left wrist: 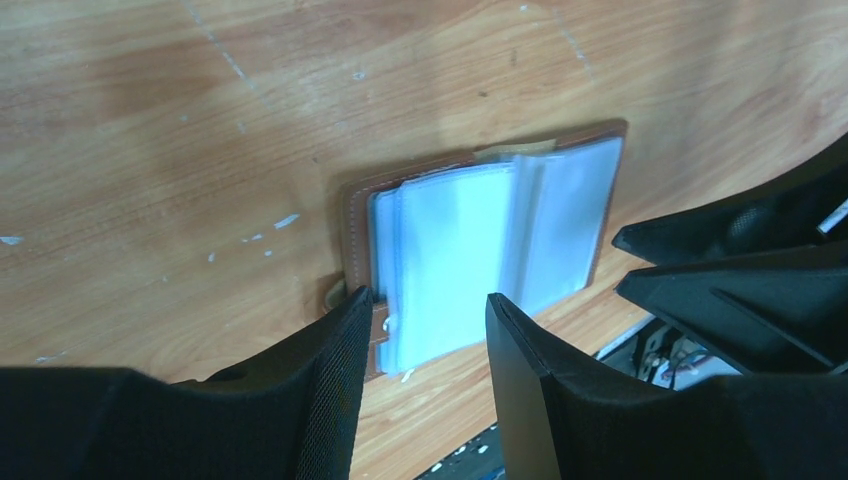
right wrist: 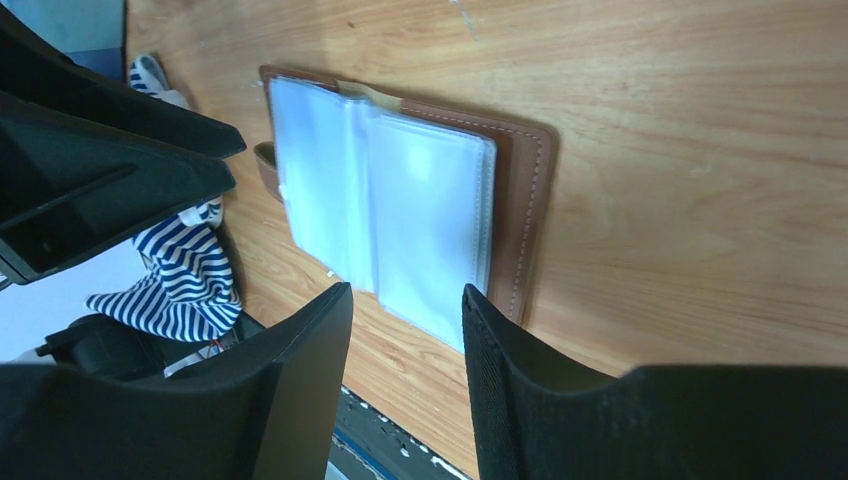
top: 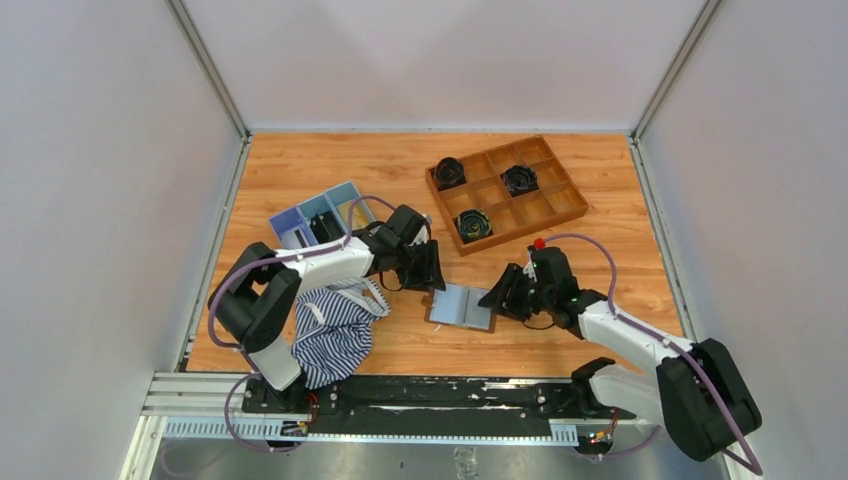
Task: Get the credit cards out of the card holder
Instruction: Remove the credit card from the card holder.
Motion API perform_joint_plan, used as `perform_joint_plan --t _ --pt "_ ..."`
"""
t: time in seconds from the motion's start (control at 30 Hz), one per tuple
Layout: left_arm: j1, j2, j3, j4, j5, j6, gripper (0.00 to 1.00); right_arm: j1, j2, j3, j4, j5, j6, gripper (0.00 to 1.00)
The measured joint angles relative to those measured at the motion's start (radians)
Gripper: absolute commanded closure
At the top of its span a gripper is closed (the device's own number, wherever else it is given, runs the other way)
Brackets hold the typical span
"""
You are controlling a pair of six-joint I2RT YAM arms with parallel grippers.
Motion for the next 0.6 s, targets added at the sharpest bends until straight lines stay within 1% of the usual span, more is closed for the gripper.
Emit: perform_joint_plan --t 0.2,0.6 --pt "0.000 0.065 0.000 -0.016 -0.008 0.003 0.51 0.000 0.068 0.000 0.003 -0.010 -0.002 0.52" --pt "0.002 0.080 -0.003 0.001 0.015 0.000 0.52 0.013 0.161 0.021 0.059 -0.072 -0.020 0.52"
